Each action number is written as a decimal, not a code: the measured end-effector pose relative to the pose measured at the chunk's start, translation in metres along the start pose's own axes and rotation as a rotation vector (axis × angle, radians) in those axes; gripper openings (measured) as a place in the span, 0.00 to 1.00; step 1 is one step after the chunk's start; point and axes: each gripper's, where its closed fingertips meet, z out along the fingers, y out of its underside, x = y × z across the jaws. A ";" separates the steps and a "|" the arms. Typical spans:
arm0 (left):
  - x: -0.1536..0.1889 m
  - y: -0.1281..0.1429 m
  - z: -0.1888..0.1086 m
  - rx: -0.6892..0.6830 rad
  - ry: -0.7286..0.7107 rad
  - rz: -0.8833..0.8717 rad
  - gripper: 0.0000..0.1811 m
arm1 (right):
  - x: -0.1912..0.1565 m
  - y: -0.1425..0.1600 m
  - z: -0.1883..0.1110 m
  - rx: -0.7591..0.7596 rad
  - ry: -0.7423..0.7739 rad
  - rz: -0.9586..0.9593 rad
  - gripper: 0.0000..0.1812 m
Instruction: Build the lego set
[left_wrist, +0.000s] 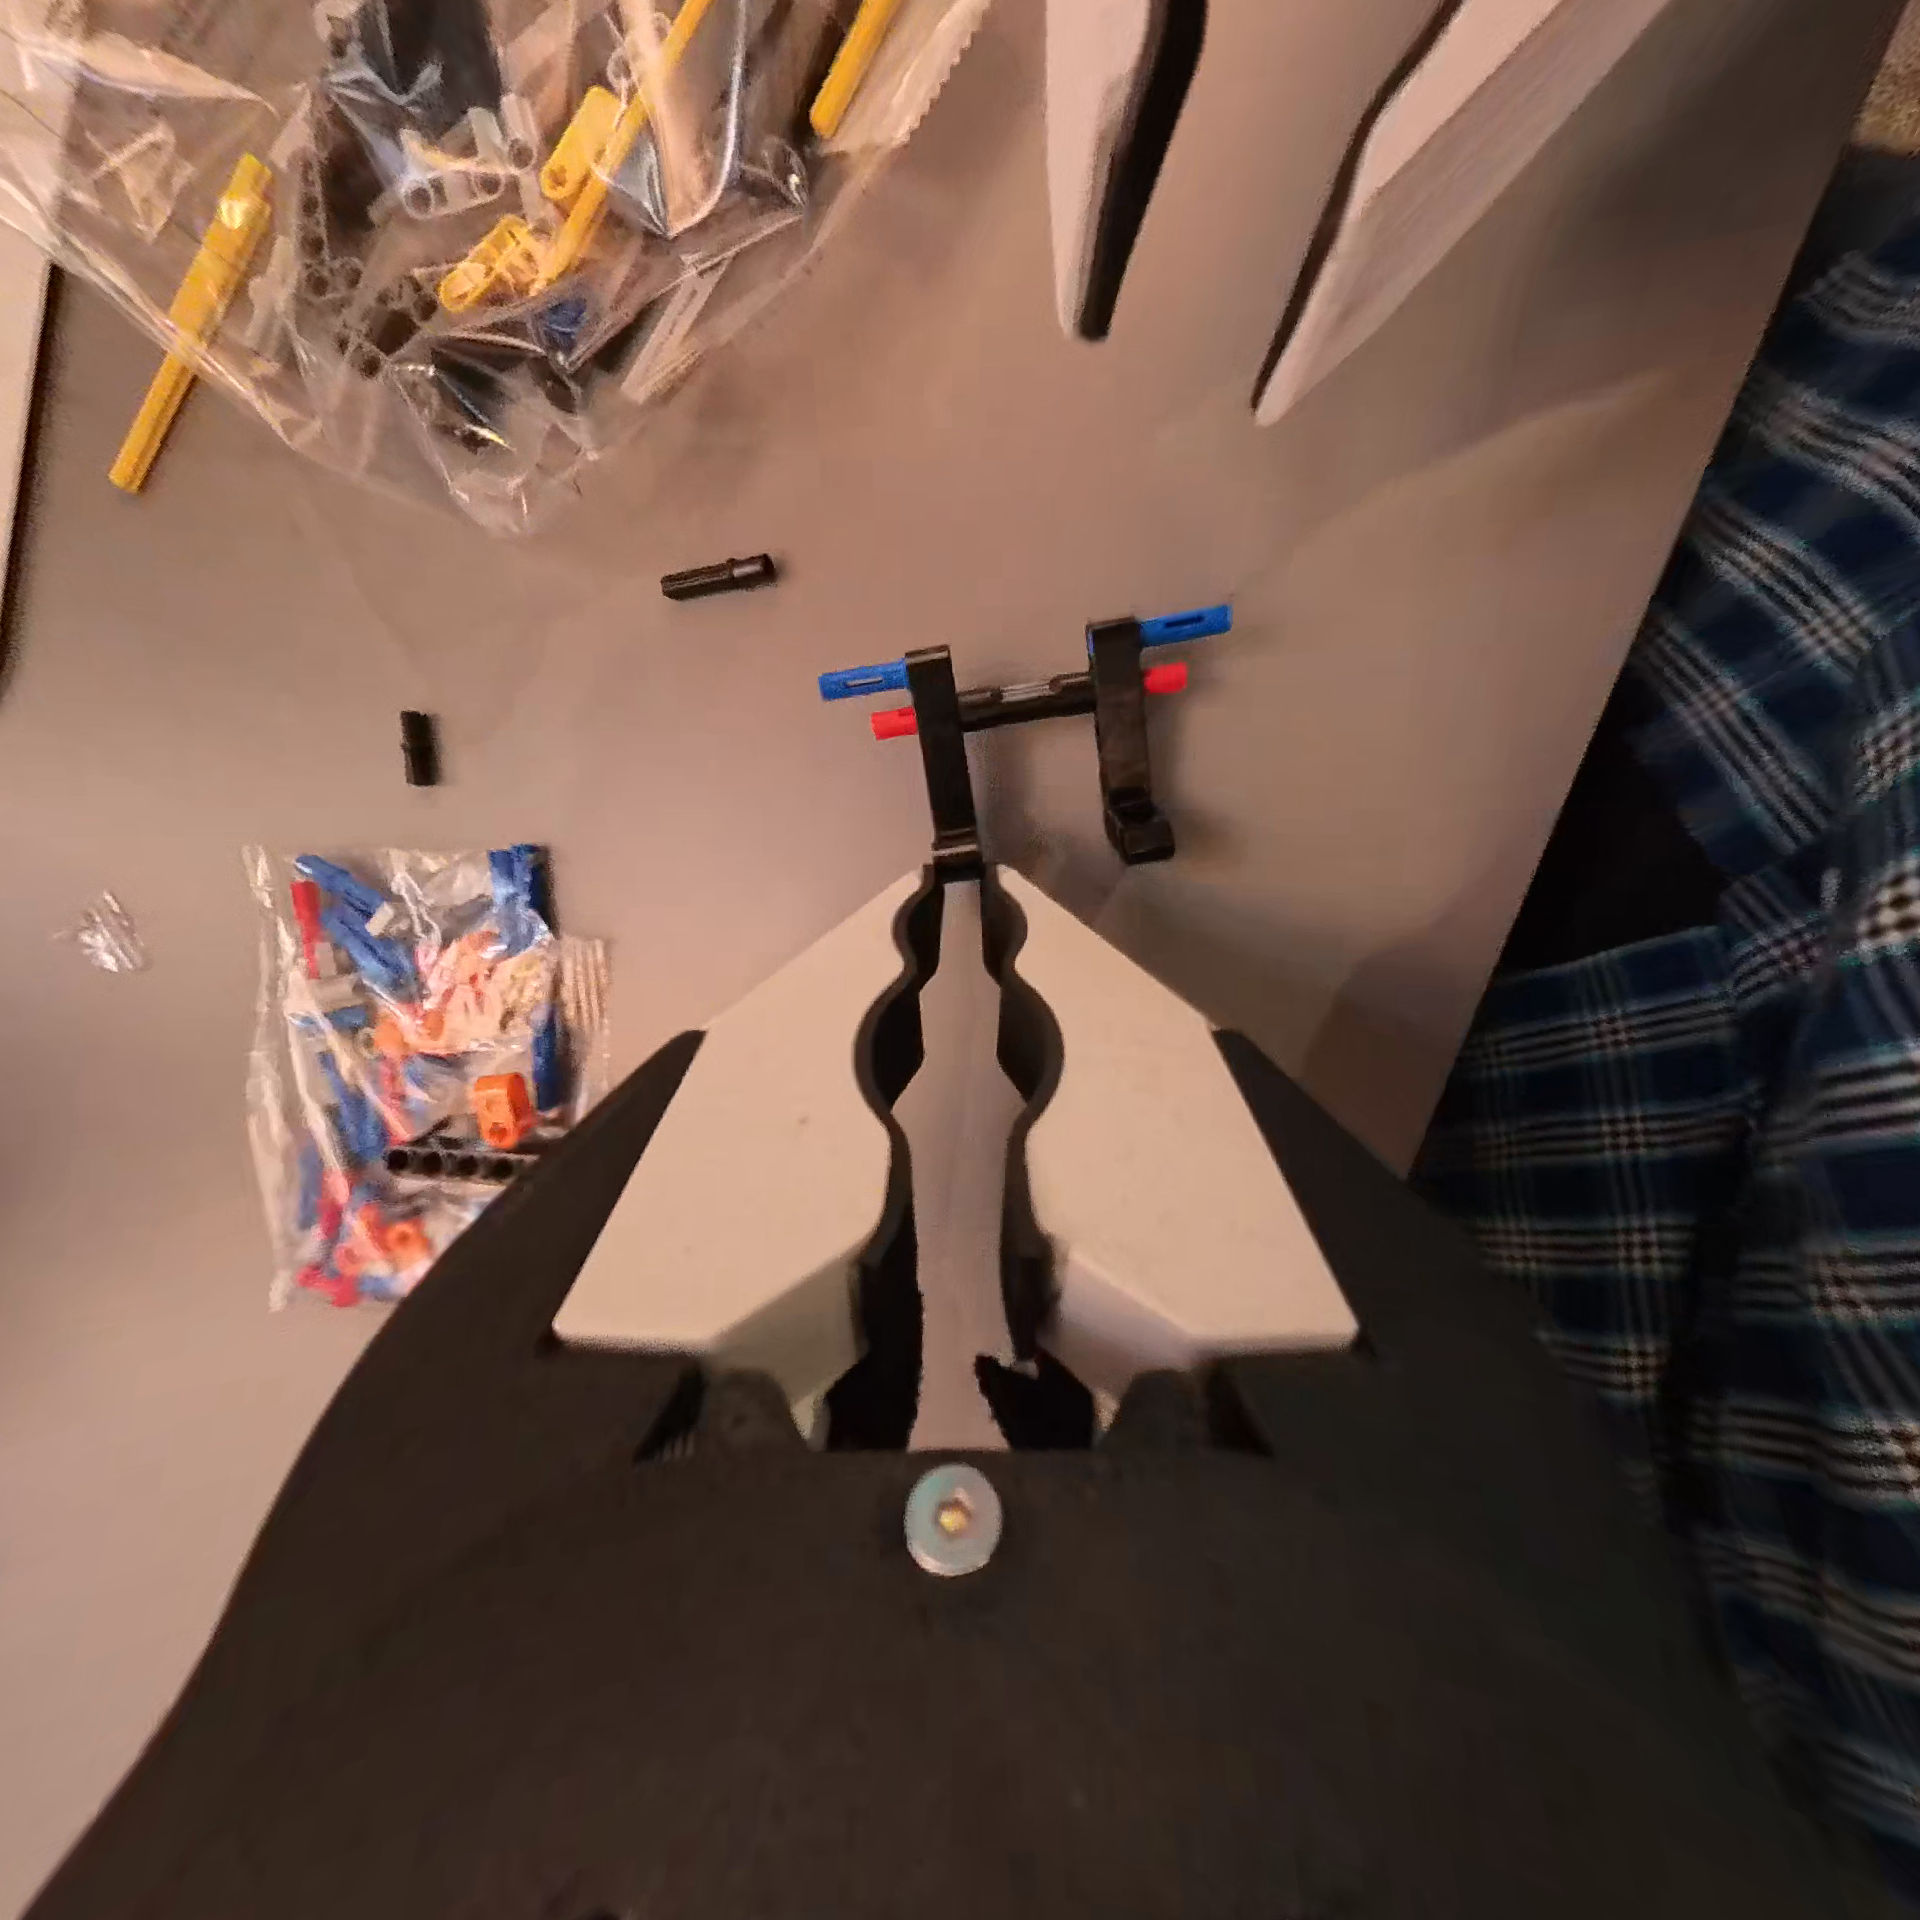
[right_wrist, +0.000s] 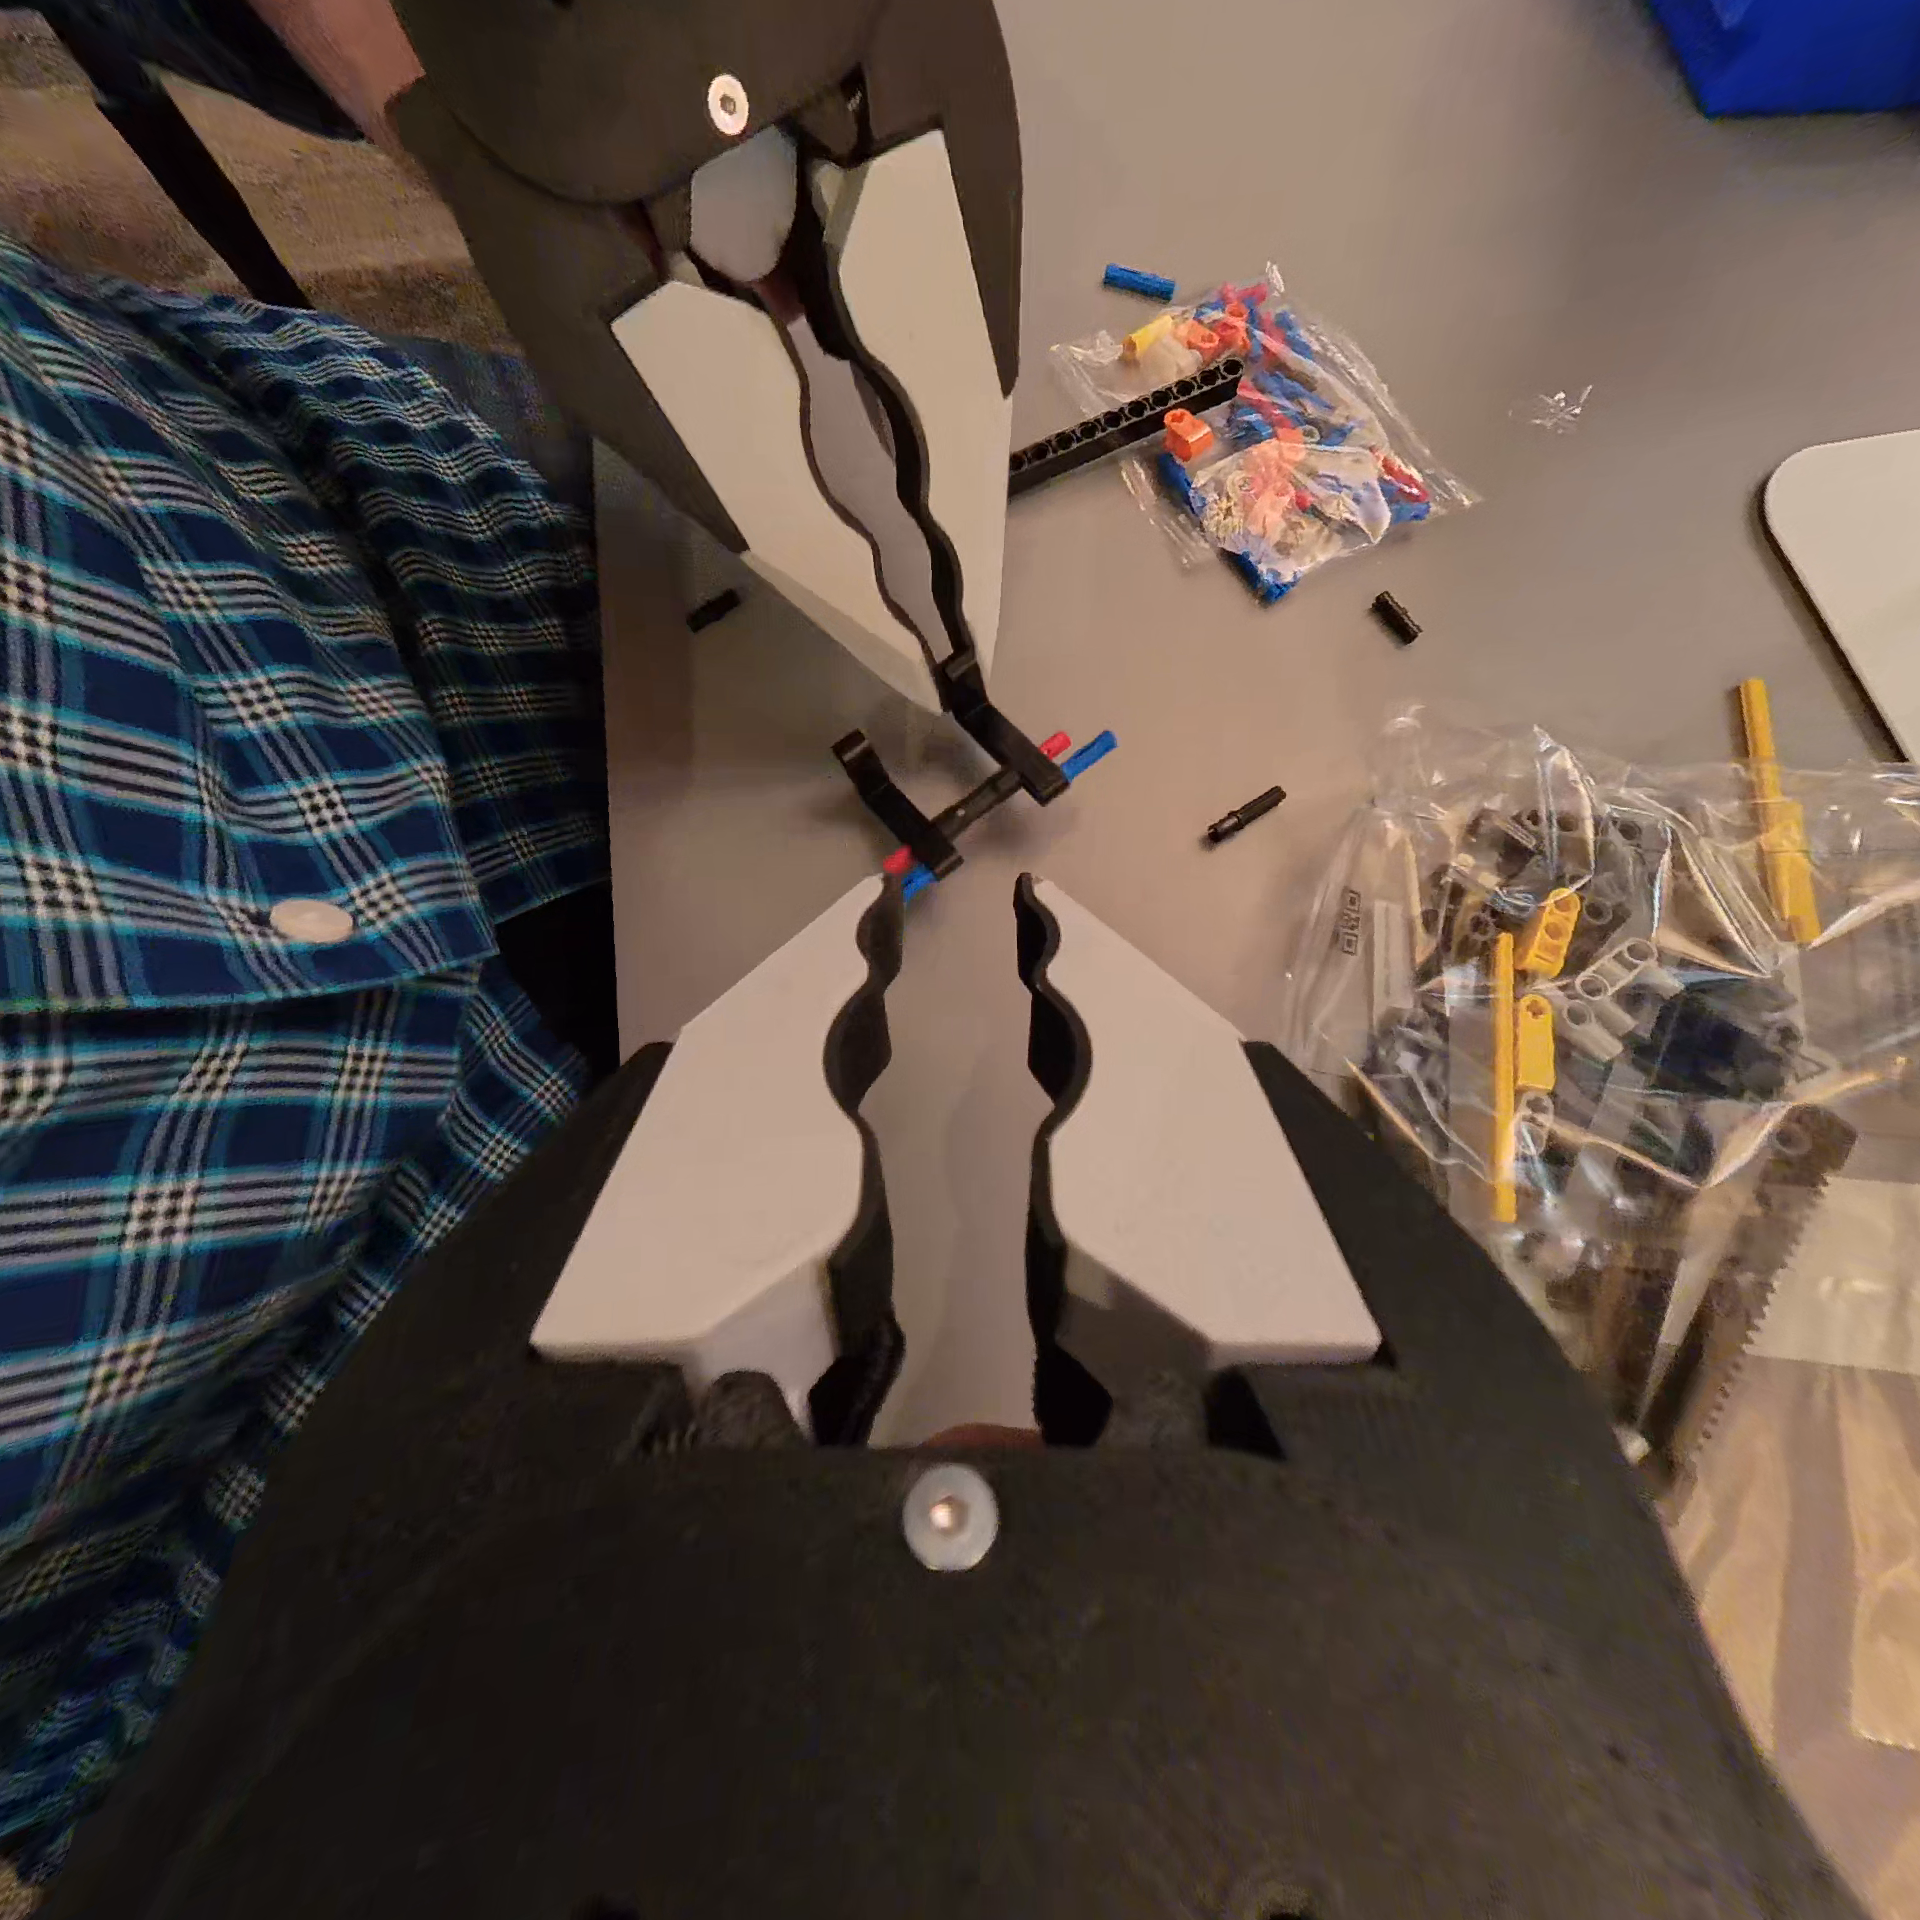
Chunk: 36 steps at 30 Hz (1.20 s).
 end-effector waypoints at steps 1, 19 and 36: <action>-0.003 0.002 -0.001 -0.021 0.005 0.044 0.03 | 0.001 0.001 -0.001 0.005 0.000 0.006 0.10; -0.039 -0.003 -0.006 0.033 0.147 0.229 0.22 | 0.020 0.009 -0.018 0.054 0.044 0.077 0.14; -0.096 0.089 -0.067 0.012 -0.171 -0.086 0.19 | 0.056 -0.023 -0.003 0.055 0.082 0.057 0.15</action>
